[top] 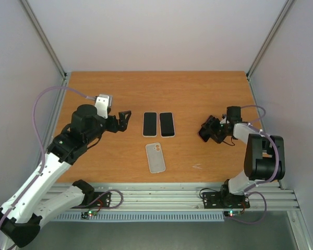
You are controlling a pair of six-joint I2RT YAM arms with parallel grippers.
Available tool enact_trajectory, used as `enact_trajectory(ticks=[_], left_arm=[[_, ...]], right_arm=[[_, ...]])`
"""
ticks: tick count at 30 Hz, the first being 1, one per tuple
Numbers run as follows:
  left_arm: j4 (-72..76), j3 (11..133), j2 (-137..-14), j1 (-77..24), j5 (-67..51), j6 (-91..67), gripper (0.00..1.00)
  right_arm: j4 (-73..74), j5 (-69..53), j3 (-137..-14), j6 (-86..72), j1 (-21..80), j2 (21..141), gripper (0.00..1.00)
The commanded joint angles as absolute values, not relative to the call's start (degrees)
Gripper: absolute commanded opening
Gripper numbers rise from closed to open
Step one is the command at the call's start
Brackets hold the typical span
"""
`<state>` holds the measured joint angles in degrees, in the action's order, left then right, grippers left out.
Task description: Put the phone into the phone case
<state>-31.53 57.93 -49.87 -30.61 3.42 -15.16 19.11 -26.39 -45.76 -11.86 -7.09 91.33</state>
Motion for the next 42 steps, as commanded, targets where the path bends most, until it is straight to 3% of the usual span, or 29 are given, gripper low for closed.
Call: enact_trajectory(ticks=[1, 10, 21, 34, 42], left_arm=[[-21.23, 52.56, -49.79, -32.13, -5.69, -26.01, 0.99], [-3.98, 40.67, -52.58, -47.39, 6.62, -29.77, 0.99], [17.66, 39.32, -68.72, -61.52, 16.2, -30.51, 0.99], [38.49, 42.1, -86.13, -67.78, 16.85, -25.32, 0.96], [46.0, 44.6, -94.24, -68.01, 15.42, -25.06, 0.83]], right_arm=[[9.34, -33.65, -40.0, -20.63, -4.22, 87.32, 0.6], [5.46, -35.86, -34.47, -27.92, 1.74, 74.17, 0.59], [6.66, -35.29, -30.85, -33.9, 8.09, 58.16, 0.59], [11.62, -37.13, -29.59, -37.16, 8.7, 44.33, 0.59], [13.18, -37.82, -29.25, -38.15, 8.79, 40.3, 0.59]])
